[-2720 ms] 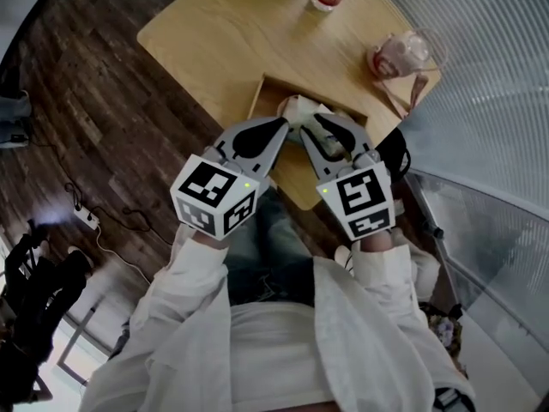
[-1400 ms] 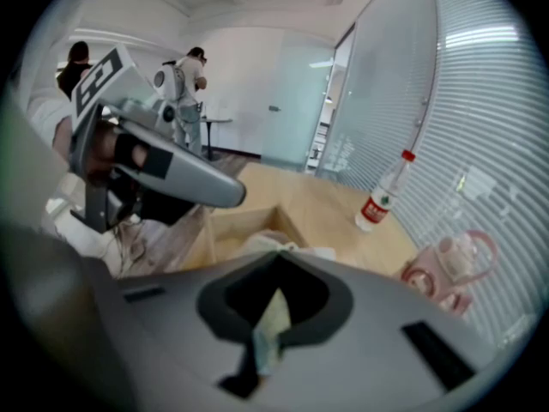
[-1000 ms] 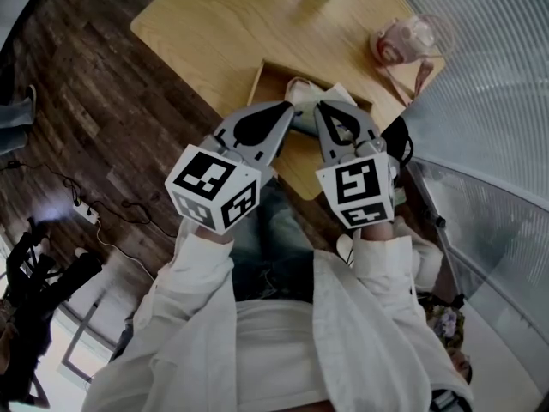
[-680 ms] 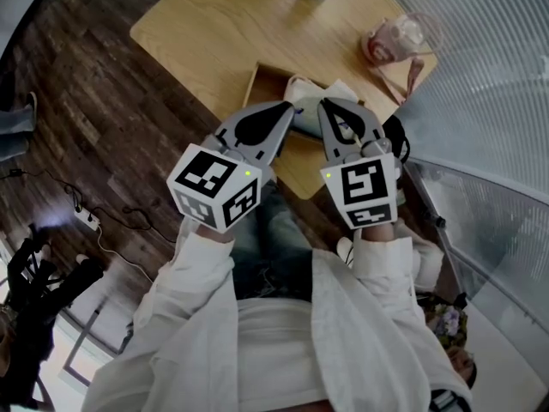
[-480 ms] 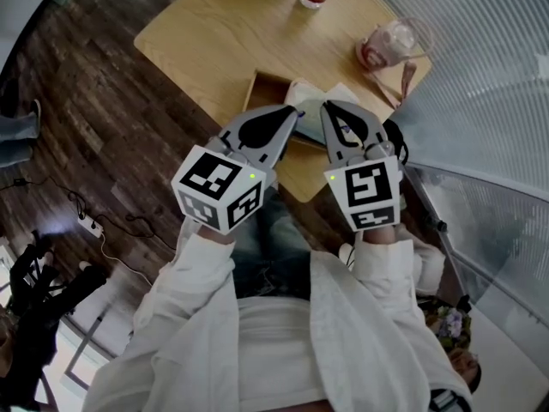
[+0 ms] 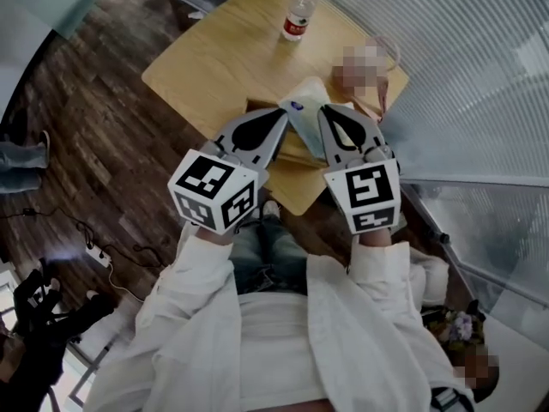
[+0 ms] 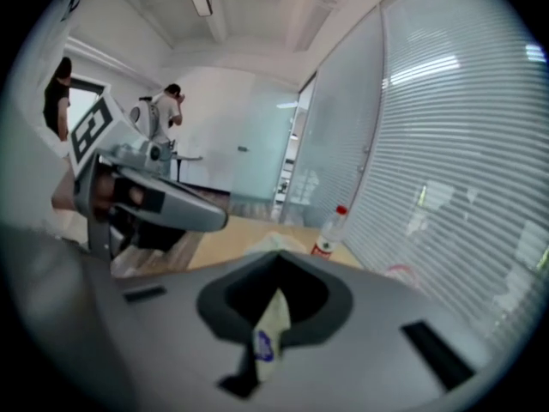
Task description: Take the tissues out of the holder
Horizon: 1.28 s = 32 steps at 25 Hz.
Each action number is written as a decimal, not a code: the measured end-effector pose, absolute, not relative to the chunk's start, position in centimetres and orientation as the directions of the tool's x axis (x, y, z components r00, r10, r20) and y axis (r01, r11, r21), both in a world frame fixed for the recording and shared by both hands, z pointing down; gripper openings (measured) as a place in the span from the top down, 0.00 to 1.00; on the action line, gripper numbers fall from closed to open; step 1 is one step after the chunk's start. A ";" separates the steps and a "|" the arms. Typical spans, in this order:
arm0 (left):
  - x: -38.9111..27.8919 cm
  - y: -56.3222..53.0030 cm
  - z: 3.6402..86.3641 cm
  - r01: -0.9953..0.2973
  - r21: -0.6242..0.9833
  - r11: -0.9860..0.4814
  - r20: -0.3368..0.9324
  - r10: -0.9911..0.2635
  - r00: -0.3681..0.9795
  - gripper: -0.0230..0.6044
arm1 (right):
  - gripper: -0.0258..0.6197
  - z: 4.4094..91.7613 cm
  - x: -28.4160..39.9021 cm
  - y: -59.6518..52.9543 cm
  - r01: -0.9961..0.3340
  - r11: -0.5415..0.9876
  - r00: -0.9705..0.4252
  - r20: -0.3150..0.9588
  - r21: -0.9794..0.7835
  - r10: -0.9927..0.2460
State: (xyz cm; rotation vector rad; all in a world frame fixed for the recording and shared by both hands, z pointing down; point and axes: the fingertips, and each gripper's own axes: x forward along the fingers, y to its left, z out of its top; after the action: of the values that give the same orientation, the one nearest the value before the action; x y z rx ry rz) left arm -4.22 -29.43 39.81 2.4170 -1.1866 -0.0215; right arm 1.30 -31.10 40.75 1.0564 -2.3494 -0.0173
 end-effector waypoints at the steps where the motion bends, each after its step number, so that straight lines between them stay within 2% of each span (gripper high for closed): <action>1: -4.1 -29.5 39.1 -0.748 0.385 -0.541 0.169 -0.755 0.633 0.95 | 0.94 40.0 1.5 -31.2 -0.697 0.681 -0.535 0.469 0.224 -0.703; 18: -3.7 -31.7 28.3 -0.771 0.194 -0.607 -0.009 -0.787 0.617 0.95 | 0.94 28.2 2.3 -32.2 -0.805 0.569 -0.547 0.161 0.168 -0.821; 32: -3.0 -30.9 21.2 -0.753 0.151 -0.640 -0.189 -0.767 0.614 0.95 | 0.94 21.9 4.1 -31.0 -0.829 0.559 -0.557 -0.069 -0.020 -0.828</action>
State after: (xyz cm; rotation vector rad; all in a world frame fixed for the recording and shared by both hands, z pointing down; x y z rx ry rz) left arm -2.99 -30.90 21.15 2.7707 -1.3059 -0.3659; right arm 4.05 -31.02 21.94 1.5091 -2.8352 -0.0231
